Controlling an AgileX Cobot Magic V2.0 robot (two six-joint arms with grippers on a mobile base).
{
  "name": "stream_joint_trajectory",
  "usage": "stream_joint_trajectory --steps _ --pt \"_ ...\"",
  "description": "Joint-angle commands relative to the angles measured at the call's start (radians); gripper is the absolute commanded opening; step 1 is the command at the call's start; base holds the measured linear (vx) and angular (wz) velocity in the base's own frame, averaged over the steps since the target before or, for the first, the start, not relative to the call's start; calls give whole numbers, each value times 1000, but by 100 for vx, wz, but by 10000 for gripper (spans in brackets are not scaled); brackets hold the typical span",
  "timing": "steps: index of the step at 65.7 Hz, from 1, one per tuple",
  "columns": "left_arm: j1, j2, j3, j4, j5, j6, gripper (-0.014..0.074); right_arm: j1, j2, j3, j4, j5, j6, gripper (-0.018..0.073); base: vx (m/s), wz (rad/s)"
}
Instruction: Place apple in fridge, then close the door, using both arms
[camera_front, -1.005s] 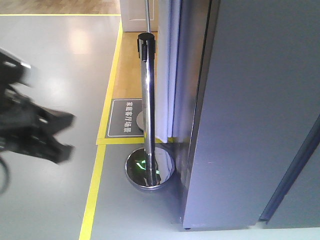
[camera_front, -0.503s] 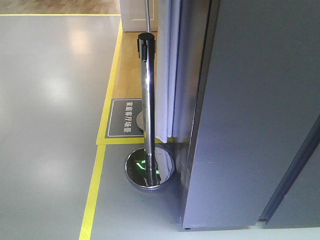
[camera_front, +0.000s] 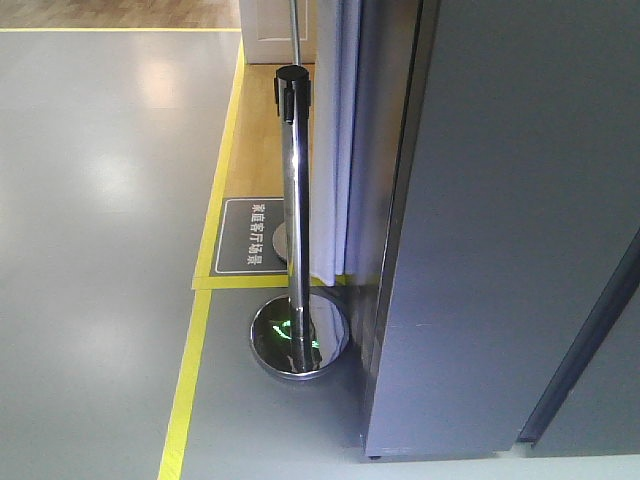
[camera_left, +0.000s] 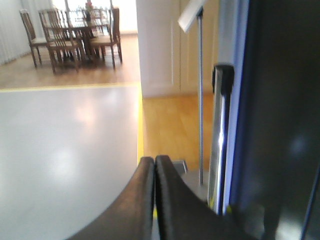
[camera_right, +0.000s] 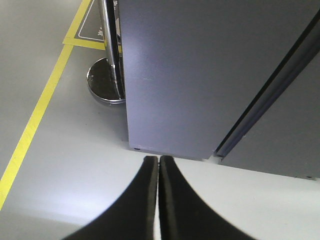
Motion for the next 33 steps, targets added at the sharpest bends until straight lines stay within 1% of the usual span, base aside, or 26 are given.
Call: stream_joint_trajectory --steps 1,10,15,18,27,30,33 --pt "3 -52 60 -10 -190 -35 -6 1 6 -23 -5 -59 -3 -2 0 0" --pt "7 -143 171 -8 -249 -36 -6 1 6 -23 -5 -59 -3 -2 0 0" --pt "24 -183 213 -6 -263 -42 -6 1 6 -23 -5 -59 -3 -2 0 0" --pt "37 -175 206 15 -235 -45 -6 1 6 -23 -5 -58 -3 -2 0 0" --pt "56 -177 207 116 -244 -94 -6 1 5 -23 -5 -59 -3 -2 0 0" --pt "56 -177 210 122 -253 -112 -6 1 5 -23 -5 -59 -3 -2 0 0" --pt "56 -177 210 119 -253 -114 -6 1 5 -23 -5 -59 -3 -2 0 0"
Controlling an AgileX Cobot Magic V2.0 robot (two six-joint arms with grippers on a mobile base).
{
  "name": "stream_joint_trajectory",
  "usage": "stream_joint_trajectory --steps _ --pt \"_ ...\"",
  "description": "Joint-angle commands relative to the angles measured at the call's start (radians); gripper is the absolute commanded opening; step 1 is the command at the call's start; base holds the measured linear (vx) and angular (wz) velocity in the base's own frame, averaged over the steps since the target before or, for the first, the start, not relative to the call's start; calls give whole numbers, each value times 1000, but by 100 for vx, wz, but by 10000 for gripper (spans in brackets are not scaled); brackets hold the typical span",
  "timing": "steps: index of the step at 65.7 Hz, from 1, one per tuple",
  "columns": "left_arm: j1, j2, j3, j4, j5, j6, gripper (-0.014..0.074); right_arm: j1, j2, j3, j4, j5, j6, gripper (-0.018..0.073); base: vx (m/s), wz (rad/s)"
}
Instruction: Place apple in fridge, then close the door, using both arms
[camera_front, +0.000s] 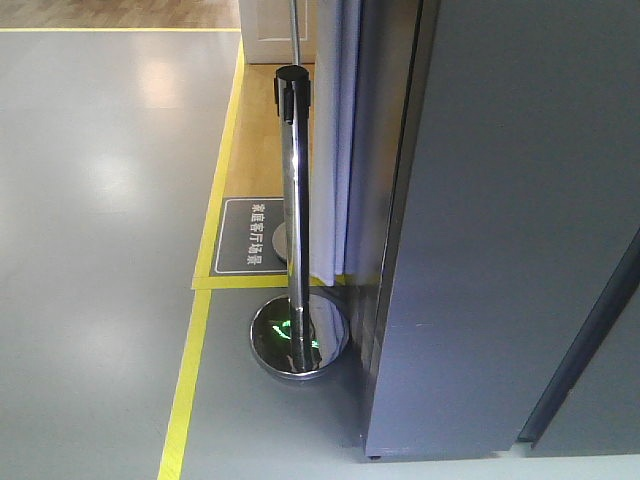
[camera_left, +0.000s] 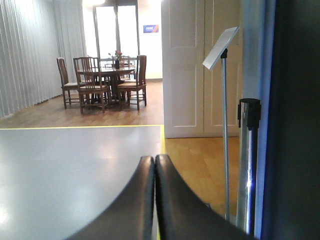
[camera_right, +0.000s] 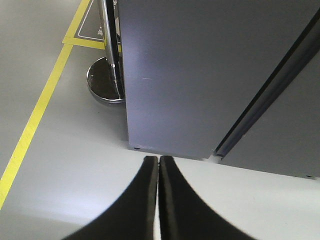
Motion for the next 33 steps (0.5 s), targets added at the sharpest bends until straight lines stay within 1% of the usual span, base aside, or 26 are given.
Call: stream_joint_trajectory --steps 1,14,28,33 --pt "1 -18 31 16 -91 -33 -6 1 5 -23 -5 -61 -3 -2 0 0" --pt "3 -18 31 16 -105 -33 -6 1 5 -23 -5 -61 -3 -2 0 0" --pt "57 -18 31 16 -105 -33 -6 1 5 -23 -5 -61 -3 -2 0 0" --pt "58 -18 31 16 -104 -33 -6 1 5 -23 -5 -61 -3 -2 0 0"
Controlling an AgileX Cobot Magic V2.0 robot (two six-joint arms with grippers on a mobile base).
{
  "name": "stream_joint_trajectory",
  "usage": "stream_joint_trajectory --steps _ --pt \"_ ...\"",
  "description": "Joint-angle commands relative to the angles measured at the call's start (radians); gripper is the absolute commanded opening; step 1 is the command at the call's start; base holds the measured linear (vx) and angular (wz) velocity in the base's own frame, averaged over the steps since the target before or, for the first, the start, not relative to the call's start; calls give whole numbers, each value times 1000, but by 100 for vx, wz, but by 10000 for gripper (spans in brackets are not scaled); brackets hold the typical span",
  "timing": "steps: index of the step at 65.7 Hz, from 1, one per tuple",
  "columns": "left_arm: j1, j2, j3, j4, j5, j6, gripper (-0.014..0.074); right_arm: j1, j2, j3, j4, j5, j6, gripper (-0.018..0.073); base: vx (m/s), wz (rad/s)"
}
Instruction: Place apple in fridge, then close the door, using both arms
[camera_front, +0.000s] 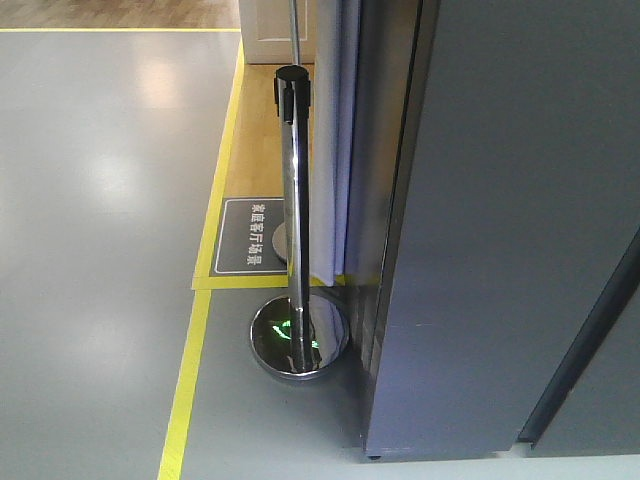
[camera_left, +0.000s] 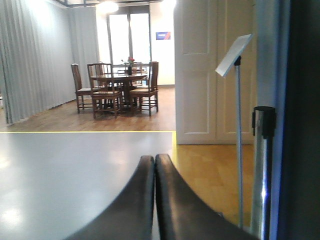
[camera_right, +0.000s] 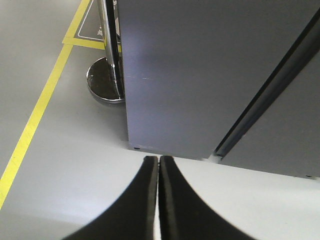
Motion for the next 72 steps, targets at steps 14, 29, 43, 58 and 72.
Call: stream_joint_trajectory --steps 14,29,43,58,72 --pt "6 -18 31 0 -91 -15 -6 1 5 -23 -5 -61 -3 -2 0 0" --pt "6 -18 31 0 -98 -56 -6 1 5 -23 -5 -61 -3 -2 0 0" --pt "6 -15 29 0 -95 -56 -6 1 5 -23 -5 -61 -3 -2 0 0" --pt "2 -15 29 0 -93 -55 -6 1 5 -23 -5 -62 -3 -2 0 0" --pt "2 -15 29 0 -92 -55 -6 1 5 -23 -5 -62 -3 -2 0 0"
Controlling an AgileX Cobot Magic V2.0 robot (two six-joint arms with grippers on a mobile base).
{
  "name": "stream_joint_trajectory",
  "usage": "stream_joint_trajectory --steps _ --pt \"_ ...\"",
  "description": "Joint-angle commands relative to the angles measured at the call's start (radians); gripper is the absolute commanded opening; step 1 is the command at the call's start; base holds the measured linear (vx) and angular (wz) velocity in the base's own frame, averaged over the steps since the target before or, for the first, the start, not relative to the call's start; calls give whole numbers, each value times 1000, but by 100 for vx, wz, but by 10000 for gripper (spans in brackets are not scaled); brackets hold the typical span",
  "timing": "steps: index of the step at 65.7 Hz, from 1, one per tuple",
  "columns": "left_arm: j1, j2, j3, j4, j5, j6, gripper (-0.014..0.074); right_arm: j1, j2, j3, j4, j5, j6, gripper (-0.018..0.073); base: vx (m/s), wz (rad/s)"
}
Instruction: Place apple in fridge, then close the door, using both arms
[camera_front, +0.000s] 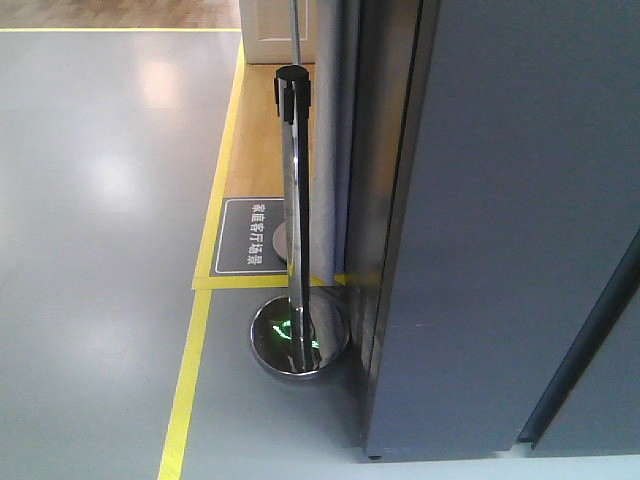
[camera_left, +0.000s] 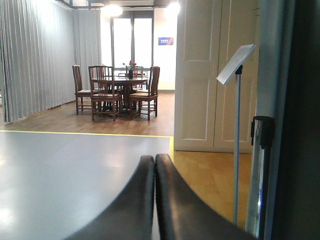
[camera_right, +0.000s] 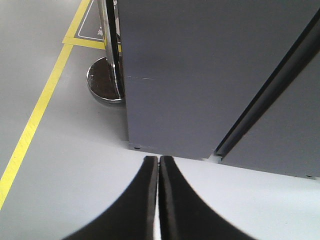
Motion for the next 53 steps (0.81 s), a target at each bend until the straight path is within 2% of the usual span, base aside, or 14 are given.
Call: stream_joint_trajectory --steps 1,27,34,39,53 --pt "-1 -15 29 -1 -73 -10 -6 1 5 -23 -5 -62 -3 -2 0 0" --pt "-1 -15 29 -1 -73 -10 -6 1 5 -23 -5 -62 -3 -2 0 0" --pt "-1 -15 29 -1 -73 -10 -6 -11 -63 43 -2 -122 -3 -2 0 0" --pt "-1 -15 29 -1 -73 -10 -6 -45 -124 117 -21 -221 -3 -2 0 0" --pt "-1 -15 29 -1 -73 -10 -6 -142 -329 421 46 -712 20 -2 0 0"
